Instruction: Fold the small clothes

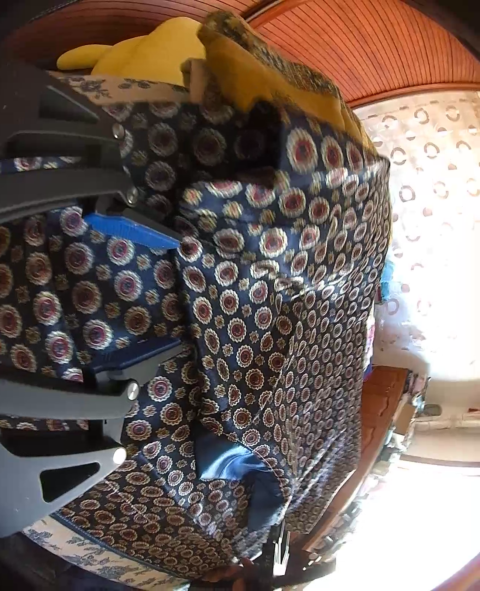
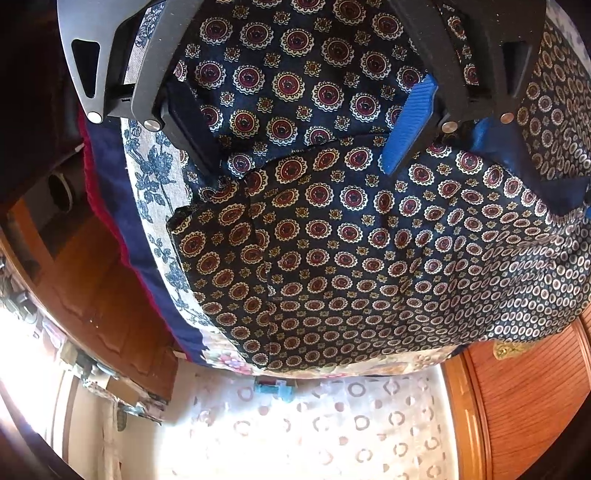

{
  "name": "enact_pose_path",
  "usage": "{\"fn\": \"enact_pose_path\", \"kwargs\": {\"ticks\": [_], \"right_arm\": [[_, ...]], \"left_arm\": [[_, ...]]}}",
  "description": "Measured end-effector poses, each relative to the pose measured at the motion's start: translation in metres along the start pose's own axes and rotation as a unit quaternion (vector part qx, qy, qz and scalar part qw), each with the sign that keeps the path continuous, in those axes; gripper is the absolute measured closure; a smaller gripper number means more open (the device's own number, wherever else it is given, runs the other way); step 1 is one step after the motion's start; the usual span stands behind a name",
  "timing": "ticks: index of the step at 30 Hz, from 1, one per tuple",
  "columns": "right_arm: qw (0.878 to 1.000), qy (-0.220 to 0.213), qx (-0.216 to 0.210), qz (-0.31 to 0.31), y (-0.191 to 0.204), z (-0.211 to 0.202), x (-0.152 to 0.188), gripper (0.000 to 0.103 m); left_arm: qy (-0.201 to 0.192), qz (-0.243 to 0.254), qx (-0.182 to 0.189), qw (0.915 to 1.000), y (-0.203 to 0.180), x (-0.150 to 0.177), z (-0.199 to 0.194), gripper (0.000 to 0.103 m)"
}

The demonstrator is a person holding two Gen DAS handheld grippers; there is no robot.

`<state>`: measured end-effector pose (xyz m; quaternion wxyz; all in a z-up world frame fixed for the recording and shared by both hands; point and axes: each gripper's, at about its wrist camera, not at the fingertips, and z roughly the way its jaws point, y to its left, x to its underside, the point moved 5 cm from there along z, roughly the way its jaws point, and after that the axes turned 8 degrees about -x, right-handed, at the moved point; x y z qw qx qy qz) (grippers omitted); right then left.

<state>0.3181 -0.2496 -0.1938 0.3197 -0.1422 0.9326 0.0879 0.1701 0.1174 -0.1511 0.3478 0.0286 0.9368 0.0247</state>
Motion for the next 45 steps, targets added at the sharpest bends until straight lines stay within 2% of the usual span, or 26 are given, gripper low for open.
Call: {"fn": "enact_pose_path", "kwargs": {"ticks": [5, 10, 11, 12, 18, 23, 28, 30, 36, 40, 44, 45], "right_arm": [[1.0, 0.001, 0.007, 0.002, 0.001, 0.001, 0.0, 0.01], [1.0, 0.001, 0.007, 0.002, 0.001, 0.001, 0.0, 0.01], [1.0, 0.001, 0.007, 0.002, 0.001, 0.001, 0.0, 0.01], [1.0, 0.0, 0.007, 0.002, 0.001, 0.001, 0.0, 0.01], [1.0, 0.0, 0.007, 0.003, 0.001, 0.001, 0.0, 0.01], [1.0, 0.0, 0.007, 0.003, 0.001, 0.001, 0.0, 0.01], [1.0, 0.001, 0.007, 0.003, 0.001, 0.001, 0.0, 0.01], [1.0, 0.0, 0.007, 0.002, 0.001, 0.001, 0.0, 0.01], [1.0, 0.0, 0.007, 0.002, 0.001, 0.001, 0.0, 0.01], [1.0, 0.001, 0.007, 0.003, 0.001, 0.001, 0.0, 0.01], [1.0, 0.0, 0.007, 0.002, 0.002, 0.001, 0.0, 0.01], [1.0, 0.0, 0.008, 0.002, 0.002, 0.001, 0.0, 0.01]], "left_arm": [[-0.049, -0.04, -0.006, 0.998, 0.025, 0.001, -0.034, 0.053], [-0.07, -0.061, -0.031, 0.9952, 0.052, -0.003, -0.045, 0.065], [-0.071, -0.064, -0.032, 0.9949, 0.054, -0.006, -0.045, 0.073], [-0.071, -0.065, -0.031, 0.9948, 0.056, -0.009, -0.044, 0.075], [-0.08, -0.054, -0.058, 0.9937, 0.053, -0.022, -0.038, 0.075], [-0.102, -0.059, -0.055, 0.9914, 0.051, -0.024, -0.051, 0.074], [-0.124, -0.063, -0.05, 0.989, 0.052, -0.025, -0.066, 0.067], [-0.126, -0.059, -0.046, 0.9893, 0.05, -0.03, -0.068, 0.062], [-0.116, -0.039, -0.061, 0.9906, 0.043, -0.04, -0.056, 0.062], [-0.095, -0.015, -0.078, 0.9924, 0.038, -0.041, -0.038, 0.062], [-0.086, -0.014, -0.095, 0.9917, 0.041, -0.042, -0.028, 0.062], [-0.089, -0.013, -0.096, 0.9913, 0.041, -0.043, -0.028, 0.074]]}}
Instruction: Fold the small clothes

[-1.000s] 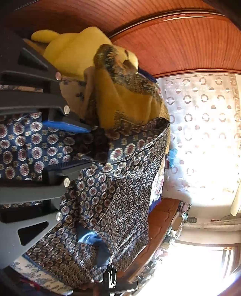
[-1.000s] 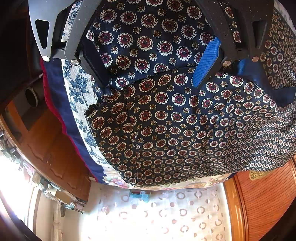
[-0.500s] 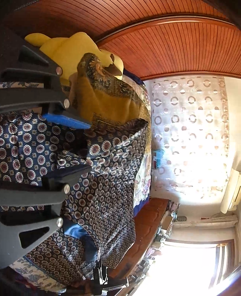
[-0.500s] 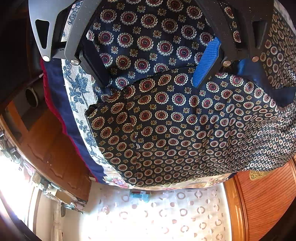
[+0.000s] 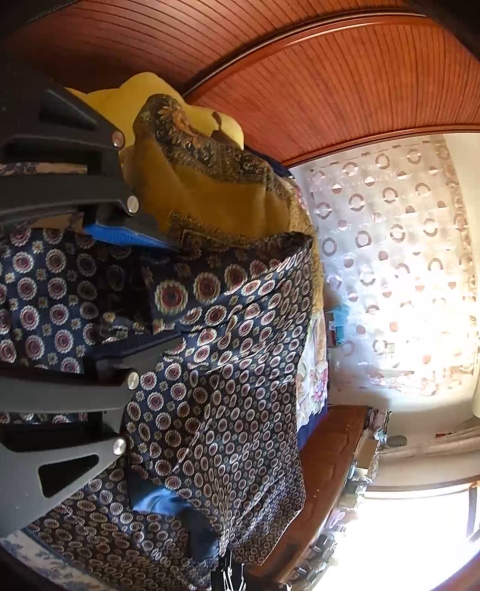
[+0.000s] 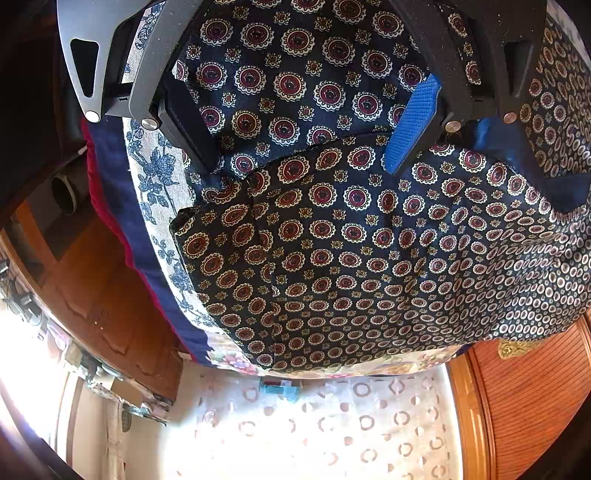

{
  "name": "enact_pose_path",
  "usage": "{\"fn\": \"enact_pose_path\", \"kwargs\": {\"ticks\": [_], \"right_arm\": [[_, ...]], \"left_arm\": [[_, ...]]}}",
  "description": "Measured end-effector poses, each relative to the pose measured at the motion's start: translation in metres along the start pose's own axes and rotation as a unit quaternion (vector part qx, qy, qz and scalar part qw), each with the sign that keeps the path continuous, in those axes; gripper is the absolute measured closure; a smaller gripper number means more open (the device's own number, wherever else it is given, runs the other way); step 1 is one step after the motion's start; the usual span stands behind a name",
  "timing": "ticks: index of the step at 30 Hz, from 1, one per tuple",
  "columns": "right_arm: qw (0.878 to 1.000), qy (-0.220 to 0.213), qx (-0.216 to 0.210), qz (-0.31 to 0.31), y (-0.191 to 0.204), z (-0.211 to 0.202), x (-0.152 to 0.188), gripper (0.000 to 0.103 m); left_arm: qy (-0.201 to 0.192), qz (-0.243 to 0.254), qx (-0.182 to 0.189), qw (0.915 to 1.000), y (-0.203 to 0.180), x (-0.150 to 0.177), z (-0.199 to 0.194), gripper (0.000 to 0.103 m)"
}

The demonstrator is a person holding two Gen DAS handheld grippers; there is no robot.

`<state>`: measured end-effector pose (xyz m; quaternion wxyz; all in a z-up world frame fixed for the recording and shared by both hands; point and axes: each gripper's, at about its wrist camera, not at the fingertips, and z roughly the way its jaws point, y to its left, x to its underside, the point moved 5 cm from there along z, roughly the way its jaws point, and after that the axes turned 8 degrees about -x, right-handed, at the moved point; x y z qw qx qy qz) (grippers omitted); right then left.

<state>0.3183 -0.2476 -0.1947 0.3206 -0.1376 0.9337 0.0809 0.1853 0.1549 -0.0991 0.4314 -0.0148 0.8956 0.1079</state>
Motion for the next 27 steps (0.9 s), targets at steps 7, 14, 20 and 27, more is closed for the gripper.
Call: {"fn": "enact_pose_path", "kwargs": {"ticks": [7, 14, 20, 27], "right_arm": [[1.0, -0.011, -0.015, 0.001, -0.003, -0.006, -0.002, 0.041], [0.998, -0.017, -0.054, 0.004, 0.003, -0.011, -0.009, 0.102], [0.997, -0.052, -0.056, -0.019, 0.007, -0.043, -0.013, 0.103], [0.992, -0.089, -0.082, -0.029, 0.006, -0.104, 0.002, 0.103]], "left_arm": [[-0.008, -0.009, -0.003, 0.9999, 0.005, -0.005, -0.005, 0.103], [-0.042, -0.023, 0.014, 0.9987, 0.005, -0.016, -0.028, 0.103], [-0.07, -0.037, 0.032, 0.9964, 0.007, -0.025, -0.052, 0.103], [-0.08, -0.079, 0.061, 0.9918, 0.029, -0.007, -0.085, 0.103]]}}
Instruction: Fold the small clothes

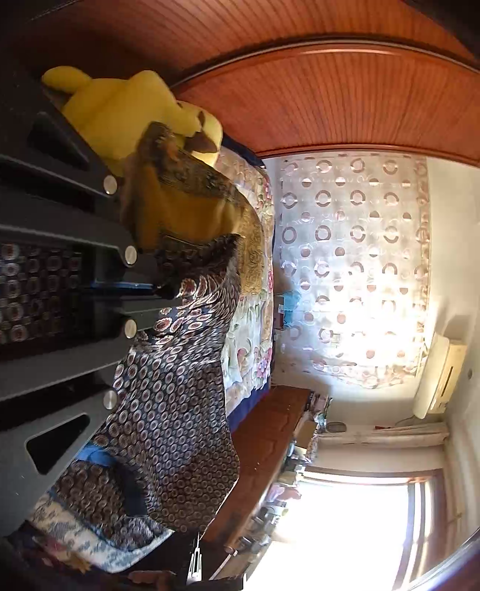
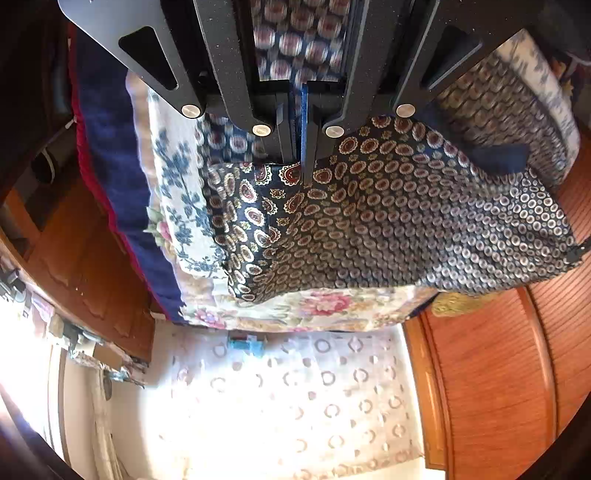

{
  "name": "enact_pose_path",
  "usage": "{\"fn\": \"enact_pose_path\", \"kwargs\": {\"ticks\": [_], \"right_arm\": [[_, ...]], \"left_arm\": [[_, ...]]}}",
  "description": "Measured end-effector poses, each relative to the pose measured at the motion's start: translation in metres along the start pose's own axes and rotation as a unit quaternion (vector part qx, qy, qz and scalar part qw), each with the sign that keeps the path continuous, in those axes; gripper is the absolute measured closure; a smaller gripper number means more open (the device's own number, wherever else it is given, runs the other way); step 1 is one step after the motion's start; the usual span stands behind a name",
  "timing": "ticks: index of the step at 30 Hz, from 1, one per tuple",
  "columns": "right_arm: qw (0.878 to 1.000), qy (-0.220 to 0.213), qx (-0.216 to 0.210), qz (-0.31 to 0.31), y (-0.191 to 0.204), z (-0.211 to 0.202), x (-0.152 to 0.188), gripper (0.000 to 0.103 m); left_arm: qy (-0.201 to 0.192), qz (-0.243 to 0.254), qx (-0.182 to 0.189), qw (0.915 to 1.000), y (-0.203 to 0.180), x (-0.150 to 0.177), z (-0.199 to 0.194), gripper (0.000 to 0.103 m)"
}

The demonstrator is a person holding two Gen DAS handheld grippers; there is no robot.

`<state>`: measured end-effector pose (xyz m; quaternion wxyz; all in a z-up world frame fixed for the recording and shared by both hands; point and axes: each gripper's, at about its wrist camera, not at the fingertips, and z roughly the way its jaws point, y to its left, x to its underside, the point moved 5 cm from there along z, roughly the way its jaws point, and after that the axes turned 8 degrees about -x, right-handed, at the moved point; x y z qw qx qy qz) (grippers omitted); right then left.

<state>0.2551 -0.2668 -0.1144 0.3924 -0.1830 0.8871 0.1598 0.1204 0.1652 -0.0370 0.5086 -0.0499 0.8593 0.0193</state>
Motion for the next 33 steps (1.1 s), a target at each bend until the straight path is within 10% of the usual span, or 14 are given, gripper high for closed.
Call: {"fn": "enact_pose_path", "kwargs": {"ticks": [16, 21, 33], "right_arm": [[0.999, 0.047, -0.003, -0.007, 0.019, -0.017, 0.057, 0.102], [0.999, 0.045, -0.002, 0.007, 0.014, -0.017, 0.057, 0.056], [0.999, -0.001, 0.013, 0.03, -0.008, -0.052, 0.058, 0.053]], "left_arm": [[0.067, 0.001, -0.028, 0.9974, 0.016, 0.07, 0.002, 0.098], [0.074, 0.005, -0.016, 0.9971, 0.014, 0.075, 0.0, 0.08], [0.065, 0.001, -0.026, 0.9976, 0.024, 0.074, -0.013, 0.065]]}}
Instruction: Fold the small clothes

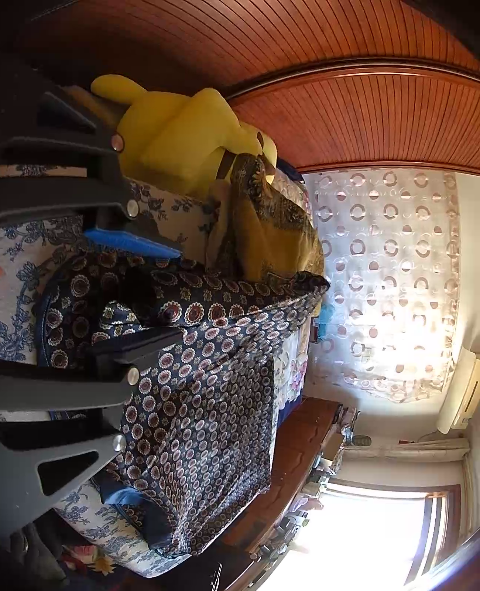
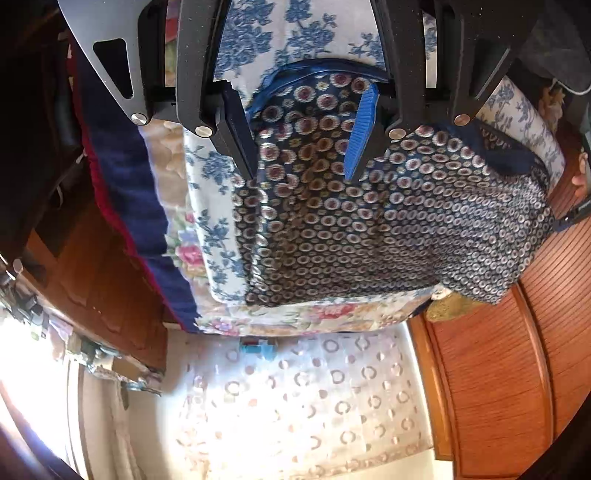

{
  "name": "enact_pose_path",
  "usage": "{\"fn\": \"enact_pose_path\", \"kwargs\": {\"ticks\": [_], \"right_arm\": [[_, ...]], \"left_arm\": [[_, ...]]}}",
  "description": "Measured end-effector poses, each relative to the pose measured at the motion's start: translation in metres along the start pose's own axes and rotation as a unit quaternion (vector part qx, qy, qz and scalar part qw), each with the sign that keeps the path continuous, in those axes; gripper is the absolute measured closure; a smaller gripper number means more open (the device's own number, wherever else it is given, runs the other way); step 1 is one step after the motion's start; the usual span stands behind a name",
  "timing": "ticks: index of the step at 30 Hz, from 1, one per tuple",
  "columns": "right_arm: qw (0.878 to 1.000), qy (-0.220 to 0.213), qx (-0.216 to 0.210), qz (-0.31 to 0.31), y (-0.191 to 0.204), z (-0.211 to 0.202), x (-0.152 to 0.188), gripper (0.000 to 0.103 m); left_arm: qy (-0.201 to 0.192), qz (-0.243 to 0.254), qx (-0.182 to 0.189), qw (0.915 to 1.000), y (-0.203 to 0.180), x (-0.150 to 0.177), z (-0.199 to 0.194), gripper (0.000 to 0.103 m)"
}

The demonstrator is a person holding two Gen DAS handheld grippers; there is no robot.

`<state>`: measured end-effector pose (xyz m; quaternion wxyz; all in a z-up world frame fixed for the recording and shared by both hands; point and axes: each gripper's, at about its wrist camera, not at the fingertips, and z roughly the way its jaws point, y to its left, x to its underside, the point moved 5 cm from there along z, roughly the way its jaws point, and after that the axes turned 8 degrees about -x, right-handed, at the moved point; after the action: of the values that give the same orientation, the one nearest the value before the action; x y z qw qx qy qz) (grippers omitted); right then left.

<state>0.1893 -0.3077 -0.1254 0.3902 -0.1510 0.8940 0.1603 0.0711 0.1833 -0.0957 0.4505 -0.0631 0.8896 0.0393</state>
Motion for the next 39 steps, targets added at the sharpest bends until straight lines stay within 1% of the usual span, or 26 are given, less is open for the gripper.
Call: {"fn": "enact_pose_path", "kwargs": {"ticks": [5, 8, 12, 16, 23, 25, 28, 30, 32, 34, 35, 36, 37, 38, 39], "right_arm": [[0.999, 0.025, 0.019, 0.022, -0.017, 0.026, 0.007, 0.053], [0.999, 0.03, 0.013, 0.031, -0.018, 0.036, 0.012, 0.053], [0.999, 0.037, 0.001, 0.025, -0.006, 0.046, 0.015, 0.053], [0.999, 0.047, -0.007, 0.009, 0.01, 0.055, 0.017, 0.053], [0.999, 0.045, -0.025, -0.002, 0.033, 0.066, 0.013, 0.053], [0.999, 0.045, -0.023, -0.01, 0.039, 0.069, 0.012, 0.044], [0.998, 0.049, -0.019, -0.022, 0.046, 0.076, 0.011, 0.037], [0.998, 0.055, -0.014, -0.029, 0.049, 0.08, 0.013, 0.034], [0.997, 0.063, -0.008, -0.036, 0.051, 0.086, 0.015, 0.033], [0.997, 0.072, 0.002, -0.039, 0.051, 0.091, 0.019, 0.033], [0.996, 0.077, 0.005, -0.039, 0.05, 0.092, 0.021, 0.032], [0.996, 0.078, 0.008, -0.04, 0.05, 0.093, 0.022, 0.032], [0.996, 0.077, 0.009, -0.04, 0.05, 0.092, 0.022, 0.031], [0.996, 0.078, 0.009, -0.039, 0.049, 0.093, 0.023, 0.03], [0.996, 0.078, 0.011, -0.038, 0.048, 0.093, 0.023, 0.029]], "left_arm": [[0.028, 0.006, -0.008, 0.9996, 0.001, 0.011, 0.019, 0.065], [0.048, 0.011, -0.005, 0.9988, 0.0, 0.019, 0.029, 0.065], [0.066, 0.011, -0.005, 0.9978, 0.001, 0.027, 0.04, 0.064], [0.075, 0.008, -0.006, 0.9971, 0.003, 0.03, 0.046, 0.064], [0.103, -0.003, -0.005, 0.9947, 0.005, 0.035, 0.061, 0.064], [0.101, -0.009, -0.004, 0.9948, 0.006, 0.035, 0.061, 0.064], [0.1, -0.011, -0.005, 0.9949, 0.005, 0.035, 0.061, 0.064], [0.099, -0.013, -0.004, 0.995, 0.006, 0.035, 0.062, 0.064], [0.099, -0.014, -0.002, 0.995, 0.006, 0.034, 0.062, 0.064], [0.096, -0.016, 0.008, 0.9953, 0.006, 0.034, 0.062, 0.064], [0.094, -0.016, 0.013, 0.9954, 0.006, 0.034, 0.062, 0.072], [0.093, -0.018, 0.025, 0.9951, 0.004, 0.034, 0.061, 0.091], [0.098, -0.026, 0.047, 0.9937, 0.002, 0.034, 0.061, 0.097], [0.1, -0.033, 0.061, 0.9926, 0.0, 0.033, 0.06, 0.101], [0.091, -0.03, 0.062, 0.9934, -0.003, 0.03, 0.056, 0.103]]}}
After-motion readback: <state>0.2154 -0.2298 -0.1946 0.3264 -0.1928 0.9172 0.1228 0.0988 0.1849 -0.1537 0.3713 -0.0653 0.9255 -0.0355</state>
